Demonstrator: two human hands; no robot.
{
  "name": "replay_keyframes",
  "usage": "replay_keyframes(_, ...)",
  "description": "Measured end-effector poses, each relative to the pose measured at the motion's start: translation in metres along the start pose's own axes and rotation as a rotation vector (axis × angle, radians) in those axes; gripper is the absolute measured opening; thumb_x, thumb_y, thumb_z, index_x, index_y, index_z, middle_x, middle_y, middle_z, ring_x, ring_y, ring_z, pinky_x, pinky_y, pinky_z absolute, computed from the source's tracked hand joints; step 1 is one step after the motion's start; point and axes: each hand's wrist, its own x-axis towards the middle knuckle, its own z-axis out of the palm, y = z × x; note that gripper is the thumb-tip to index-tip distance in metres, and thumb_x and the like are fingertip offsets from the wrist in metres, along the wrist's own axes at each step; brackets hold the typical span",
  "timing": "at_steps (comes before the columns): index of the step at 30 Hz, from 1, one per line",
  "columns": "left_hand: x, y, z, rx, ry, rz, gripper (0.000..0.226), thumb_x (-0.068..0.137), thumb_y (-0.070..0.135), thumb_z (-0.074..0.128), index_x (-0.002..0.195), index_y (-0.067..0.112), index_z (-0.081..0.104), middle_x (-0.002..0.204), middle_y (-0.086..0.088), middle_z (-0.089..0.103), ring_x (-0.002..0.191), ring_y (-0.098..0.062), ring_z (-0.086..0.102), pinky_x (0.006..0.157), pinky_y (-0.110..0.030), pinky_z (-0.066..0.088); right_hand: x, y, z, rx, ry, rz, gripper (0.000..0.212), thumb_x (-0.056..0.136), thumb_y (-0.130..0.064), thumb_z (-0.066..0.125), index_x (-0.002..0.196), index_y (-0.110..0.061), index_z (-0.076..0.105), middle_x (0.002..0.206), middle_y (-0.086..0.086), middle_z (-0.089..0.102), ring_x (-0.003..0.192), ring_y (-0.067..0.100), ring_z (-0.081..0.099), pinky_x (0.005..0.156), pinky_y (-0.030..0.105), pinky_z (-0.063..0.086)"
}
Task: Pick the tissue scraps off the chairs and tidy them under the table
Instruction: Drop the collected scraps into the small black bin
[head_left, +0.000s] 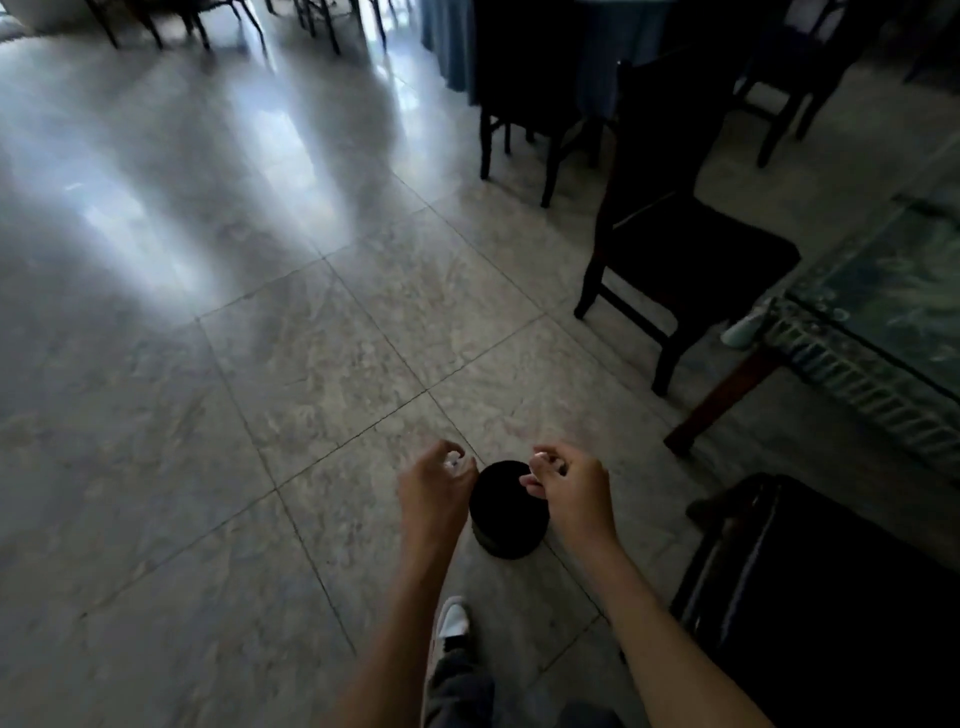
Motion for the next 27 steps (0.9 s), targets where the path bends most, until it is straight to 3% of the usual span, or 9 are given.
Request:
replay_keyframes(7,0.075,-0.041,0.05,0.029,-0.146,-0.025,0.014,0.084,0.02,0.072,0.09,0.009,0.071,0.071,-0.018,0.07,0.068,-0.033,0.068,0.065,-0.047,0.055,0.063,0.04,0.038,0.004,0.142,0.101,0.006,0.092,-0.017,0.066,0.089,-0.02,0.07,0.072,0.003,0.071,0.062,0.013,0.072,0.063,0.036,0.062)
replay_keyframes(12,0.11,-0.101,0.109,0.011,-0.159,-0.109,0.01,0.082,0.019,0.074,0.088,0.011,0.071,0.071,-0.003,0.067,0.064,-0.022,0.069,0.062,-0.045,0.058,0.109,0.118,0.066,0.04,0.165,0.221,0.007,0.091,-0.012,0.067,0.086,-0.015,0.069,0.07,0.004,0.068,0.065,0.016,0.073,0.064,0.032,0.062)
replay_keyframes(15,0.129,-0.149,0.152,0.025,-0.191,-0.178,0.012,0.083,0.024,0.074,0.088,0.013,0.07,0.07,-0.006,0.07,0.062,-0.021,0.069,0.061,-0.044,0.058,0.135,0.181,0.089,0.037,0.162,0.291,0.004,0.091,-0.009,0.067,0.091,-0.009,0.071,0.072,0.003,0.067,0.067,0.018,0.073,0.064,0.029,0.061)
replay_keyframes(18,0.142,-0.203,0.201,0.074,-0.217,-0.219,0.012,0.084,0.027,0.073,0.087,0.015,0.07,0.068,0.0,0.068,0.059,-0.007,0.065,0.057,-0.029,0.055,0.156,0.245,0.112,-0.04,0.122,0.35,0.016,0.091,-0.012,0.066,0.105,-0.008,0.072,0.077,0.003,0.07,0.068,0.012,0.072,0.067,0.033,0.062)
replay_keyframes(20,0.15,-0.236,0.234,0.082,-0.217,-0.249,0.01,0.083,0.025,0.073,0.084,0.016,0.07,0.065,0.006,0.066,0.058,0.001,0.062,0.051,-0.014,0.046,0.17,0.288,0.126,-0.083,0.108,0.366,0.021,0.091,-0.014,0.067,0.11,-0.009,0.072,0.076,-0.004,0.069,0.067,0.001,0.069,0.067,0.022,0.059)
replay_keyframes(22,0.155,-0.271,0.267,0.098,-0.23,-0.283,0.011,0.083,0.026,0.073,0.084,0.015,0.07,0.066,0.001,0.067,0.061,-0.005,0.065,0.056,-0.023,0.051,0.184,0.328,0.138,-0.15,0.106,0.371,0.022,0.089,-0.015,0.068,0.11,-0.01,0.073,0.071,-0.014,0.063,0.064,-0.013,0.062,0.057,0.004,0.047)
replay_keyframes(24,0.157,-0.302,0.297,0.135,-0.256,-0.303,0.014,0.083,0.029,0.071,0.086,0.015,0.07,0.071,-0.004,0.07,0.067,-0.017,0.068,0.06,-0.03,0.054,0.195,0.364,0.147,-0.216,0.107,0.393,0.021,0.088,-0.017,0.069,0.107,-0.011,0.073,0.069,-0.016,0.059,0.061,-0.011,0.059,0.051,0.0,0.039)
replay_keyframes(27,0.159,-0.344,0.334,0.151,-0.257,-0.322,0.012,0.082,0.027,0.072,0.084,0.016,0.069,0.069,-0.001,0.067,0.065,-0.016,0.066,0.053,-0.02,0.046,0.211,0.412,0.16,-0.279,0.103,0.44,0.019,0.088,-0.02,0.068,0.105,-0.011,0.073,0.075,-0.004,0.064,0.063,-0.006,0.053,0.05,0.0,0.037)
